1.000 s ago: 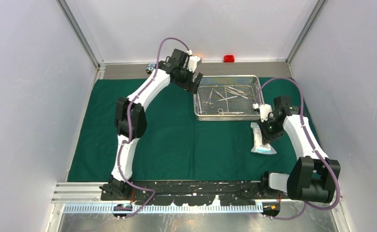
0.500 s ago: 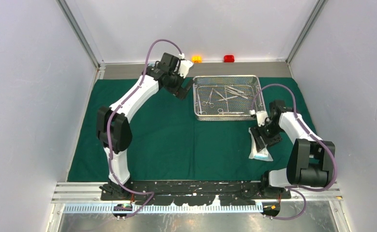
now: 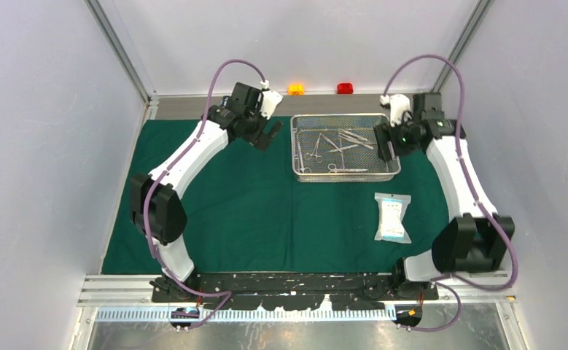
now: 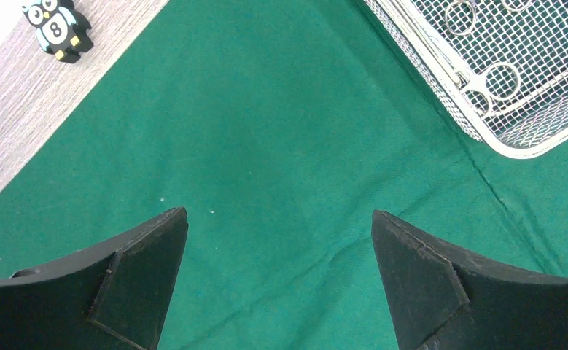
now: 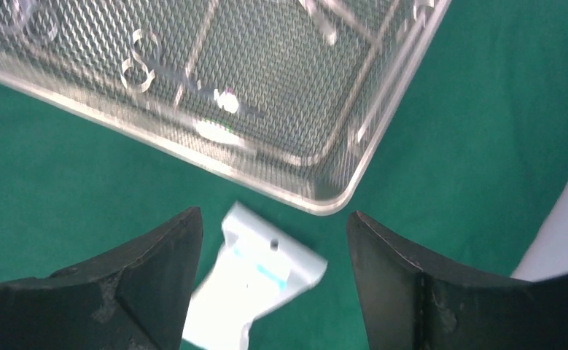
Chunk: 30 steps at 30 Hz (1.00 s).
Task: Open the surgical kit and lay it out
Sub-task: Place the medical item in the surgical kit, then pick up the medical item from the container.
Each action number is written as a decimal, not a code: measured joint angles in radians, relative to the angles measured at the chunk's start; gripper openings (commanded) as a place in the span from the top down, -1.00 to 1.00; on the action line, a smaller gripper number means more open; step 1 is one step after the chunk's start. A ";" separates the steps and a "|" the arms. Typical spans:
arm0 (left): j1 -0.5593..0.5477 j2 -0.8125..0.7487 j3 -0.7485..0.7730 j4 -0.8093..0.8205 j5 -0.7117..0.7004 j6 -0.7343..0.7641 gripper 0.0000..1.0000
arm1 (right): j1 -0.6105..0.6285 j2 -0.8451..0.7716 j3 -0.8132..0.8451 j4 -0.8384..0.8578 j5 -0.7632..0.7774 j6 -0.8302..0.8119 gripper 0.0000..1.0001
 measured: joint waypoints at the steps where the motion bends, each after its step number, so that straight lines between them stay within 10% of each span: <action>1: 0.000 -0.007 -0.001 0.000 0.000 0.000 -1.00 | 0.019 0.035 0.032 0.019 0.002 0.004 -0.51; 14: 0.002 -0.023 -0.026 -0.056 0.047 0.014 -1.00 | 0.148 0.756 0.522 0.077 0.027 -0.039 -0.16; 30: 0.022 -0.026 -0.027 -0.060 0.081 0.019 -1.00 | 0.165 0.929 0.732 -0.011 0.039 -0.211 0.12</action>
